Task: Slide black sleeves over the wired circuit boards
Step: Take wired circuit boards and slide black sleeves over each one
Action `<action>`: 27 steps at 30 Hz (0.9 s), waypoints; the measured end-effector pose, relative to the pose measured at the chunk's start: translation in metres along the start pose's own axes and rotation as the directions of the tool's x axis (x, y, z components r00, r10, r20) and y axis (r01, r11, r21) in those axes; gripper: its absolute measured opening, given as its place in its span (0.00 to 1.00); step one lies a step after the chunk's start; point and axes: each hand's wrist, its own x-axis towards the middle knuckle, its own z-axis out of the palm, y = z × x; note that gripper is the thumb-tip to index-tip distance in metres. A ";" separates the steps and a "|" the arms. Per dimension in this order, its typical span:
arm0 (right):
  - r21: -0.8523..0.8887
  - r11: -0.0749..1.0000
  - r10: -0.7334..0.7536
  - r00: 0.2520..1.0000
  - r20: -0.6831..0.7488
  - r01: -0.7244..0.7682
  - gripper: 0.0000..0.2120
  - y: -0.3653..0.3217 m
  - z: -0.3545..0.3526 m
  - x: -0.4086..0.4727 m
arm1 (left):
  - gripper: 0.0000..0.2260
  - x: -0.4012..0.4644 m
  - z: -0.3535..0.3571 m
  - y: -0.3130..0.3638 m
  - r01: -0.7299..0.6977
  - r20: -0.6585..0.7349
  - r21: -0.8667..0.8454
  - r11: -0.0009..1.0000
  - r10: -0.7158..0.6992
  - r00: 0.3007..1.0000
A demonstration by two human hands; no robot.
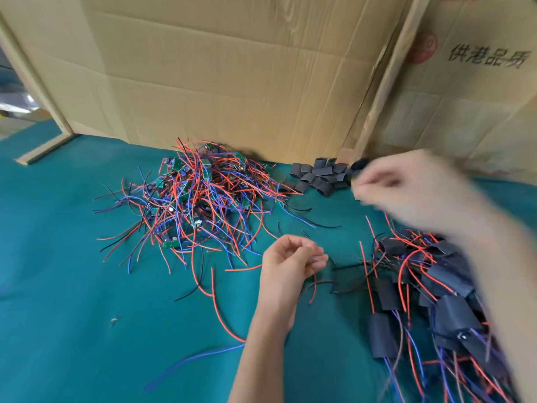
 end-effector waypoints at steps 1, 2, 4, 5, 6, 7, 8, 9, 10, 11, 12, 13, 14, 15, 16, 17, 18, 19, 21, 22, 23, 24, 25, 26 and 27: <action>-0.021 0.999 -0.046 0.993 0.104 0.049 0.07 -0.016 0.029 0.018 | 0.09 0.001 -0.001 0.000 -0.008 -0.017 -0.001 1.000 0.008 1.000; -0.050 0.996 -0.065 0.979 0.191 0.076 0.06 -0.026 0.060 0.032 | 0.10 0.002 -0.001 0.000 -0.014 -0.030 -0.004 1.000 0.014 0.999; -0.089 0.996 0.026 0.967 0.253 -0.004 0.09 -0.029 0.114 0.065 | 0.10 0.004 -0.002 -0.001 -0.015 -0.041 -0.012 1.000 0.014 0.999; -0.125 0.990 0.097 0.968 0.232 -0.069 0.13 -0.026 0.133 0.076 | 0.10 0.004 -0.003 -0.001 -0.011 -0.041 -0.010 1.000 0.010 0.999; -0.142 0.983 0.144 0.972 0.185 -0.119 0.16 -0.022 0.146 0.083 | 0.09 0.004 -0.003 -0.001 -0.006 -0.039 -0.006 1.000 0.006 0.999; -0.123 0.978 0.186 0.974 0.131 -0.171 0.18 -0.019 0.155 0.089 | 0.09 0.004 -0.004 -0.002 -0.004 -0.035 -0.003 1.000 0.003 0.999; -0.096 0.975 0.212 0.972 0.098 -0.203 0.19 -0.015 0.162 0.093 | 0.09 0.004 -0.004 -0.002 -0.001 -0.031 -0.004 1.000 0.001 1.000; -0.069 0.976 0.213 0.974 0.075 -0.208 0.17 -0.012 0.169 0.097 | 0.10 0.004 -0.003 -0.003 -0.001 -0.029 -0.005 1.000 0.001 1.000; -0.057 0.977 0.209 0.976 0.054 -0.206 0.14 -0.011 0.172 0.100 | 0.10 0.005 -0.003 -0.002 0.000 -0.030 -0.007 1.000 0.000 1.000; -0.038 0.976 0.216 0.976 0.042 -0.214 0.12 -0.012 0.172 0.101 | 0.10 0.005 -0.003 -0.002 0.002 -0.032 -0.008 1.000 -0.002 0.999; -0.014 0.974 0.225 0.973 0.043 -0.225 0.10 -0.013 0.171 0.101 | 0.10 0.005 -0.003 -0.003 0.003 -0.034 -0.011 1.000 -0.004 0.999; 0.002 0.974 0.226 0.973 0.042 -0.227 0.09 -0.013 0.169 0.101 | 0.10 0.005 -0.004 -0.003 0.004 -0.037 -0.014 1.000 -0.004 0.999; 0.020 0.974 0.226 0.973 0.039 -0.227 0.09 -0.014 0.167 0.100 | 0.10 0.005 -0.004 -0.002 0.005 -0.040 -0.017 1.000 -0.005 0.999; 0.048 0.972 0.228 0.973 0.040 -0.230 0.09 -0.014 0.163 0.099 | 0.09 0.004 -0.004 -0.002 0.004 -0.043 -0.019 1.000 -0.005 0.999; 0.083 0.968 0.232 0.972 0.048 -0.235 0.09 -0.013 0.158 0.097 | 0.09 0.004 -0.004 -0.002 0.003 -0.048 -0.021 1.000 -0.004 0.999; 0.122 0.962 0.238 0.969 0.061 -0.244 0.09 -0.012 0.153 0.094 | 0.09 0.004 -0.004 -0.001 0.001 -0.057 -0.024 1.000 -0.002 0.998; 0.155 0.953 0.249 0.965 0.078 -0.259 0.09 -0.010 0.146 0.090 | 0.09 0.003 -0.004 -0.001 0.000 -0.067 -0.032 1.000 -0.003 0.998; 0.183 0.944 0.260 0.961 0.094 -0.273 0.09 -0.009 0.138 0.085 | 0.08 0.003 -0.003 0.000 0.001 -0.080 -0.040 0.999 -0.004 0.997; 0.243 0.928 0.260 0.958 0.121 -0.283 0.08 -0.004 0.122 0.073 | 0.06 0.002 -0.001 0.000 -0.001 -0.106 -0.052 0.999 -0.004 0.994; 0.303 0.909 0.255 0.957 0.138 -0.286 0.08 -0.001 0.114 0.066 | 0.06 0.003 -0.001 0.000 -0.007 -0.117 -0.059 0.998 0.000 0.993; 0.376 0.880 0.247 0.956 0.161 -0.291 0.08 0.000 0.107 0.058 | 0.06 0.004 -0.001 0.000 -0.013 -0.127 -0.071 0.997 0.004 0.992; 0.439 0.850 0.234 0.955 0.180 -0.291 0.08 0.002 0.100 0.049 | 0.06 0.004 -0.001 0.000 -0.014 -0.133 -0.086 0.996 0.002 0.991; 0.486 0.828 0.215 0.959 0.186 -0.280 0.08 0.003 0.094 0.039 | 0.06 0.004 -0.001 0.000 -0.013 -0.130 -0.098 0.995 0.000 0.992; 0.521 0.813 0.194 0.965 0.176 -0.258 0.08 0.004 0.090 0.030 | 0.06 0.004 -0.001 0.000 -0.011 -0.120 -0.106 0.994 -0.002 0.993; 0.545 0.807 0.174 0.973 0.152 -0.229 0.08 0.004 0.088 0.020 | 0.06 0.004 -0.001 0.001 -0.006 -0.108 -0.107 0.994 -0.006 0.994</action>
